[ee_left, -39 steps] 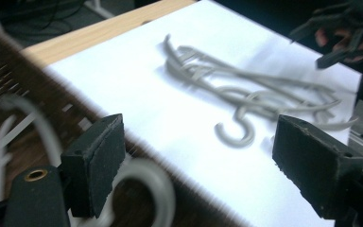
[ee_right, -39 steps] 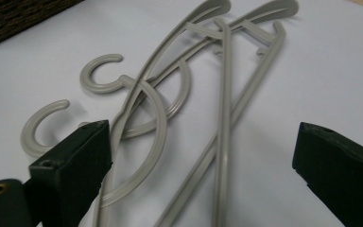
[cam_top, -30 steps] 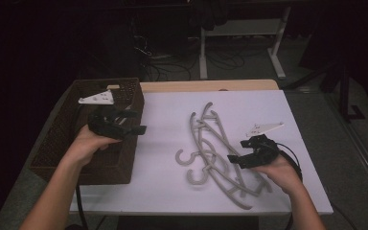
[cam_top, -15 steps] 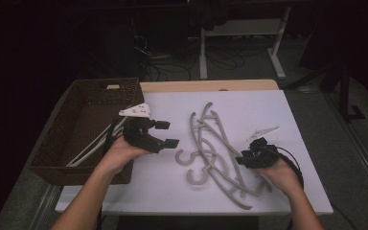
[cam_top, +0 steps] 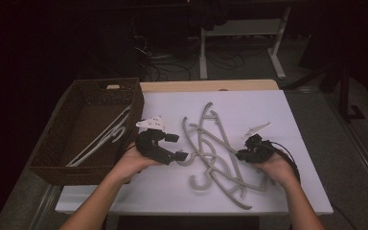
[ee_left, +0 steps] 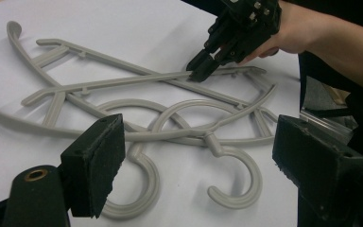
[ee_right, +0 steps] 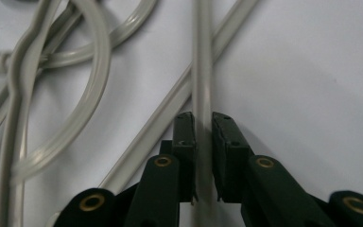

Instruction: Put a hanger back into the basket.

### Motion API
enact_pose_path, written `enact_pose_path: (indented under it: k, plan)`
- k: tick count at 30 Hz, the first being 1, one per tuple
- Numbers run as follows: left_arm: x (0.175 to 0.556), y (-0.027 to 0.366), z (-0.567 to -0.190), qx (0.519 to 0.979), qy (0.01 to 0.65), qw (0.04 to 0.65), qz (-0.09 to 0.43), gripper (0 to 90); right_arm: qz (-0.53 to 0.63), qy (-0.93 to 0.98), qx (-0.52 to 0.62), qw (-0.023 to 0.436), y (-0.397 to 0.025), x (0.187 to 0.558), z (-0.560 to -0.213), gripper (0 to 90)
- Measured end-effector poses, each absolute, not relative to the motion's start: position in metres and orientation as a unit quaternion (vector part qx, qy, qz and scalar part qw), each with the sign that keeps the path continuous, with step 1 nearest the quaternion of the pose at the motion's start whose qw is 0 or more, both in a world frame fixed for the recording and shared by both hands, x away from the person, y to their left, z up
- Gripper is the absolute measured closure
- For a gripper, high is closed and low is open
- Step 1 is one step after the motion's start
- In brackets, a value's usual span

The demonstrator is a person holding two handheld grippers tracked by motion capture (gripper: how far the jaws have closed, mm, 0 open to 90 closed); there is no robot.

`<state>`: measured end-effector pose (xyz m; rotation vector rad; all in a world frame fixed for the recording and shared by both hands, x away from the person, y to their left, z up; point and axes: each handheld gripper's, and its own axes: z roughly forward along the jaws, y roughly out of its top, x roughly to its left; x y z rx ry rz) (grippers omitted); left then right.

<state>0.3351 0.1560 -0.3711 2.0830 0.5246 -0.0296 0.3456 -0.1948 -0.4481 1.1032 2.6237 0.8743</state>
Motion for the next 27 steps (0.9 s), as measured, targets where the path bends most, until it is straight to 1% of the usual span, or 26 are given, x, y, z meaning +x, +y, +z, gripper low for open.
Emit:
enact_pose_path:
  k: [7,12,17,18,19,20,22,27]
  plan:
    - [0.336,0.155,-0.375,0.853,0.217,0.473,-0.016,18.3,0.309,0.892,0.321,0.074,-0.181,0.364,-0.445,80.1]
    - [0.337,0.153,-0.379,0.855,0.217,0.47,-0.02,18.3,0.324,0.903,0.276,0.066,-0.157,0.381,-0.441,80.0]
    - [0.337,0.154,-0.384,0.857,0.221,0.466,-0.023,18.4,0.325,0.908,0.257,0.064,-0.143,0.387,-0.446,78.9]
    - [0.337,0.154,-0.384,0.857,0.221,0.465,-0.023,18.4,0.324,0.907,0.261,0.068,-0.141,0.387,-0.447,72.9]
    - [0.337,0.154,-0.385,0.857,0.221,0.464,-0.023,18.4,0.326,0.904,0.269,0.069,-0.14,0.387,-0.447,65.0]
    - [0.337,0.155,-0.385,0.857,0.223,0.463,-0.023,18.4,0.325,0.902,0.274,0.069,-0.141,0.386,-0.446,62.6]
    - [0.337,0.156,-0.386,0.856,0.226,0.464,-0.023,18.4,0.327,0.898,0.286,0.074,-0.145,0.38,-0.44,62.8]
    - [0.339,0.157,-0.39,0.857,0.231,0.46,-0.023,18.5,0.335,0.887,0.312,0.067,-0.164,0.357,-0.428,77.0]
